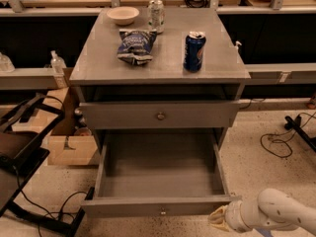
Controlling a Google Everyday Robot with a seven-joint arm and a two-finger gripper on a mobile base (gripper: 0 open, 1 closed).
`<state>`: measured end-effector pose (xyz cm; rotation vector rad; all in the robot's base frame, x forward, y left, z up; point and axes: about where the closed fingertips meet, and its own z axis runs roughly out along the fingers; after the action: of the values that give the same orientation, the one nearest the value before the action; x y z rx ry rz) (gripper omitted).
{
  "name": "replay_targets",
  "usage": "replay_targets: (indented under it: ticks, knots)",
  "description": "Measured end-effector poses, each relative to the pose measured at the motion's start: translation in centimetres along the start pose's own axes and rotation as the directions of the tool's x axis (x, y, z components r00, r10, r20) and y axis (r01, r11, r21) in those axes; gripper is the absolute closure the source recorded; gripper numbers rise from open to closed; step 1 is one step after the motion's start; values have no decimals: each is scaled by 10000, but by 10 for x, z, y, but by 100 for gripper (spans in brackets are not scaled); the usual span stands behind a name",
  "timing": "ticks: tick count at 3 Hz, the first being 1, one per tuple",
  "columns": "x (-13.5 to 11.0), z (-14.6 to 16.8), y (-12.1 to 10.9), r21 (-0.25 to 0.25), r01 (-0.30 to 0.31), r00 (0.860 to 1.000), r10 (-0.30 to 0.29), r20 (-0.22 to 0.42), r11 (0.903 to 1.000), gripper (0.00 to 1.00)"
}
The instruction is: Close middle drawer
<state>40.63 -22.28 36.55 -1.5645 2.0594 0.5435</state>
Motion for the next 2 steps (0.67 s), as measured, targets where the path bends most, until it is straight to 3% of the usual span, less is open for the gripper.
replay_targets:
  ticks: [1, 2]
  knots:
    - [-12, 12, -30, -86, 298, 9995, -299, -61, 9995, 100]
    - [-14, 14, -30, -102, 339, 9994, -340, -58, 9994, 100]
